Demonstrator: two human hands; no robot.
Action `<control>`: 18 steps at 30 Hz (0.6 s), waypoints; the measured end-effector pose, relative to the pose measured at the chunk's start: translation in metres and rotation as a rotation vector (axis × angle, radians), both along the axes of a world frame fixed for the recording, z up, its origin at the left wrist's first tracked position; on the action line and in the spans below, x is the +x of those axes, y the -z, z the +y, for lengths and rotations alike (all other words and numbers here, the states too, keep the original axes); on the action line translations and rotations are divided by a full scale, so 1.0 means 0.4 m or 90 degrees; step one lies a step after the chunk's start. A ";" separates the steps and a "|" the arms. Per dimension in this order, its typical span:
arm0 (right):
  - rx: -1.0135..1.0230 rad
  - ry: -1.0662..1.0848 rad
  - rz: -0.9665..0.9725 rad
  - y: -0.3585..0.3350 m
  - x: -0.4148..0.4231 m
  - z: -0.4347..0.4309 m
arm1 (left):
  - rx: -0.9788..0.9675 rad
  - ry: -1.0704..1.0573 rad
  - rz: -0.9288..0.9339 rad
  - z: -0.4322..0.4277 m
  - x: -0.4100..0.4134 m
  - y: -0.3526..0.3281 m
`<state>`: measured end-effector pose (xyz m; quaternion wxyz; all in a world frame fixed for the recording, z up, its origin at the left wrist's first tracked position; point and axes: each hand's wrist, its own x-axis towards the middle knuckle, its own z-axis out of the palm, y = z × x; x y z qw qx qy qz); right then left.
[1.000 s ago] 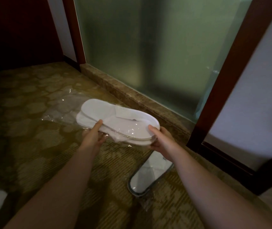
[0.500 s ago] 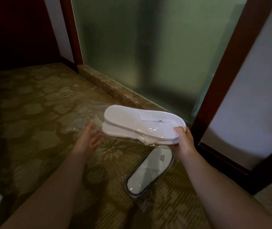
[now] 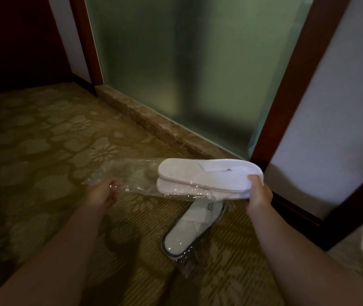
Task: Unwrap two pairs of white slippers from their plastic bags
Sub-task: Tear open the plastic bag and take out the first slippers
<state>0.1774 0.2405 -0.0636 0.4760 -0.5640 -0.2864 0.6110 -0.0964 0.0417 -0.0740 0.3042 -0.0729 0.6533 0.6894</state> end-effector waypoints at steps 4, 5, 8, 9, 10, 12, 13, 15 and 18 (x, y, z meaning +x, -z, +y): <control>0.012 0.083 -0.034 0.006 0.015 0.006 | -0.025 -0.078 0.001 -0.028 -0.036 0.015; 0.016 0.102 -0.042 0.008 0.018 0.007 | -0.029 -0.090 0.012 -0.029 -0.041 0.015; 0.004 0.136 -0.073 0.020 0.020 0.008 | -0.042 -0.115 0.029 -0.023 -0.042 0.023; -0.006 0.147 -0.071 0.025 0.020 0.009 | -0.027 -0.123 0.017 -0.019 -0.040 0.030; -0.016 0.155 -0.066 0.030 0.019 0.010 | -0.008 -0.130 0.005 -0.015 -0.040 0.041; -0.036 0.157 -0.068 0.041 0.013 0.009 | 0.034 -0.136 -0.019 -0.008 -0.044 0.059; -0.044 0.151 -0.072 0.047 0.008 0.009 | 0.054 -0.142 -0.030 -0.006 -0.044 0.066; -0.060 0.136 -0.070 0.058 -0.010 0.011 | 0.099 -0.165 -0.055 0.005 -0.049 0.079; -0.092 0.106 -0.013 0.069 -0.043 0.021 | 0.133 -0.180 -0.075 0.031 -0.035 0.090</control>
